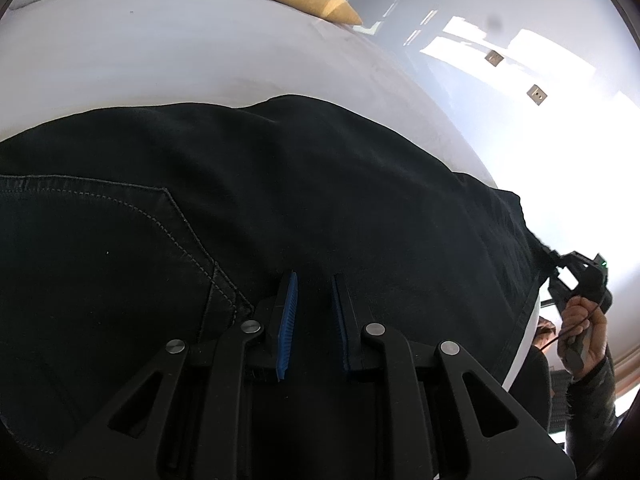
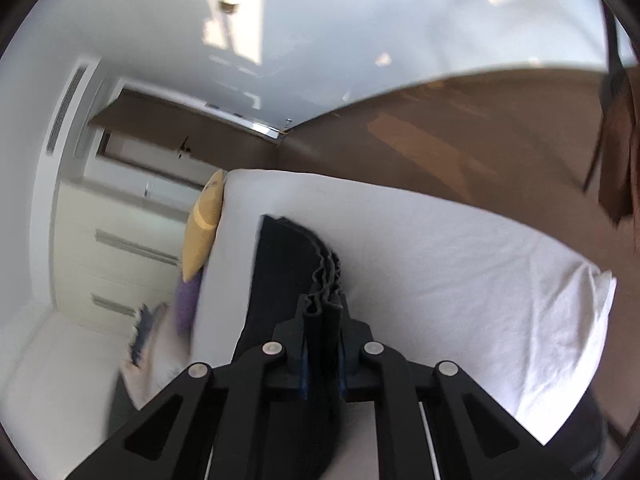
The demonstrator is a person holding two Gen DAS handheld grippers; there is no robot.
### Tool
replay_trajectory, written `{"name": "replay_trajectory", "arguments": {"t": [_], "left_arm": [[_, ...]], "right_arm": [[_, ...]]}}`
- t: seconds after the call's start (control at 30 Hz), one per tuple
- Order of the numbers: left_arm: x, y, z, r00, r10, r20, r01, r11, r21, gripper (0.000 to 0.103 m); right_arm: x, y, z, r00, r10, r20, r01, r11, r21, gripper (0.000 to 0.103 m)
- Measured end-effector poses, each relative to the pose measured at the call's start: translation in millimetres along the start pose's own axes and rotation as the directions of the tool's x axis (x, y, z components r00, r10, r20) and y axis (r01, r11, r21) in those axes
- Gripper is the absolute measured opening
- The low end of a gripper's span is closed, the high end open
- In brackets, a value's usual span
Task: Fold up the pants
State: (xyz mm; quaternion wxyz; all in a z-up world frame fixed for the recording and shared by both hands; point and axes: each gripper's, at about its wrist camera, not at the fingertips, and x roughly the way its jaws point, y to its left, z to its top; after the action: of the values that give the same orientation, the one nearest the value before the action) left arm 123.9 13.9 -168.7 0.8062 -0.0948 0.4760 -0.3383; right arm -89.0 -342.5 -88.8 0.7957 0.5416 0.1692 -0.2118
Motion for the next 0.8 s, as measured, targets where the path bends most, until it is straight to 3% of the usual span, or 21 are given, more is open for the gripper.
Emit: {"name": "replay_trajectory", "arguments": {"t": [0.1,0.2,0.3,0.43,0.47,0.6,0.73,0.77,0.8], "left_arm": [[-4,4,2,1.000,-0.006,0.004,0.006,1.000,-0.008,0.015],[-4,5,0,1.000,-0.011,0.010,0.011,1.000,-0.019,0.015],[-5,6,-1,1.000,-0.013,0.019,0.014,1.000,-0.028,0.015],[-12,9,-3,0.998,-0.030,0.046,0.033,0.997,-0.076,0.015],[-14,11,-4,0.998,-0.034,0.050,0.039,0.995,-0.091,0.015],[-18,14,-5,0.995,-0.079,0.055,0.086,0.984,-0.156,0.016],[-15,3,-2,0.976,-0.218,0.029,0.219,0.951,-0.220,0.018],[-14,0,-1,0.967,-0.254,0.023,0.252,0.939,-0.233,0.023],[-13,-2,0,0.958,-0.287,0.018,0.282,0.926,-0.250,0.044]], "right_arm": [[4,54,-23,0.999,-0.041,-0.019,0.036,0.974,-0.224,0.011],[14,111,-76,0.995,-0.076,-0.069,0.032,0.865,-0.500,0.011],[34,149,-147,0.983,-0.134,-0.124,0.005,0.698,-0.716,0.011],[84,158,-228,0.944,-0.328,-0.039,0.094,0.378,-0.921,0.011],[87,157,-233,0.945,-0.327,-0.013,0.108,0.351,-0.930,0.011],[80,165,-234,0.949,-0.313,0.016,0.124,0.327,-0.937,0.011],[59,184,-250,0.967,-0.248,0.055,0.122,0.262,-0.957,0.011],[52,191,-258,0.973,-0.225,0.058,0.115,0.249,-0.962,0.011],[49,195,-263,0.975,-0.215,0.058,0.110,0.239,-0.965,0.011]]}}
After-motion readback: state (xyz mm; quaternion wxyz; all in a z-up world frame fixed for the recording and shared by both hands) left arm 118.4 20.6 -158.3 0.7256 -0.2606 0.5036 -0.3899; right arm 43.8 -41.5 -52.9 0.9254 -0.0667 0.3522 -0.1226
